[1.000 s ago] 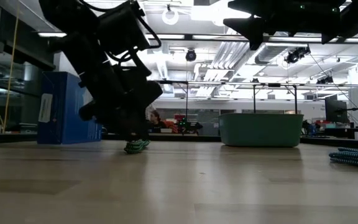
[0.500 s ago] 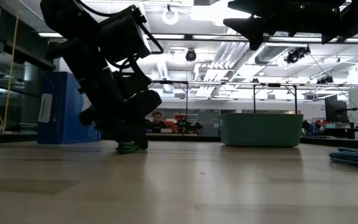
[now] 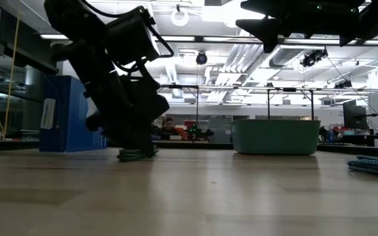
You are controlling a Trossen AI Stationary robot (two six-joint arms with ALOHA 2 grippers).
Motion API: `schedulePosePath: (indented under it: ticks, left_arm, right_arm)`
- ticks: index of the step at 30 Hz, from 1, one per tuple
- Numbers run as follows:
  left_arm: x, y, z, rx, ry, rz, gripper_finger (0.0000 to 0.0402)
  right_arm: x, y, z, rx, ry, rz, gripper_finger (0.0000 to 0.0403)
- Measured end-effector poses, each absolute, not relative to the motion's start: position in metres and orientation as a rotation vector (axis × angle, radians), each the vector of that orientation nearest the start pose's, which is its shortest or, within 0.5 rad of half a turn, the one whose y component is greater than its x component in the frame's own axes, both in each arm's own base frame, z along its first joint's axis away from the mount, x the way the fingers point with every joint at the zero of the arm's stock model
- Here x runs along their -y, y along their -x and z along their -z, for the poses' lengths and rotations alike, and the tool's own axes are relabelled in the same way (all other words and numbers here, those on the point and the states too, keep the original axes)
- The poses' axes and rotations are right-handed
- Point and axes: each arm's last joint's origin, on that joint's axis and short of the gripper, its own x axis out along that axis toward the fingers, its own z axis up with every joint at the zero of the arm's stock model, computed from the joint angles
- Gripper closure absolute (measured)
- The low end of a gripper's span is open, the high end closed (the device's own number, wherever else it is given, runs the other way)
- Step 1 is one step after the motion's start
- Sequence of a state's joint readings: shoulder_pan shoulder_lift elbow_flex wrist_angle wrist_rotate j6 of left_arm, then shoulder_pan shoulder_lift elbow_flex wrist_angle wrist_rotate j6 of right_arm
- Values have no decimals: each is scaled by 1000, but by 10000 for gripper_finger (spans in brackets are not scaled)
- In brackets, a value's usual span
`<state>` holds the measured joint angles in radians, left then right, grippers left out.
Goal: Pick and place USB-C Cables
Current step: Put the green charger cable into the green bin
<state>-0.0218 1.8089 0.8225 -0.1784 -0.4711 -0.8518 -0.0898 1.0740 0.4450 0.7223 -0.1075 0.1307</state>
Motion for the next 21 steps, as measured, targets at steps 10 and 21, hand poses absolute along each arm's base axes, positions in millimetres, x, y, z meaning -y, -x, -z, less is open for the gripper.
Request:
schedulePosePath:
  ticks: [10,21]
  left_arm:
    - [-13,-301,-104,-944,417,-817,374]
    - [-11,-297,-116,-950,334,-781,397]
  right_arm:
    - [17,-223,-249,92,-121,-24,192]
    - [17,-223,-248,85,-124,-23,192]
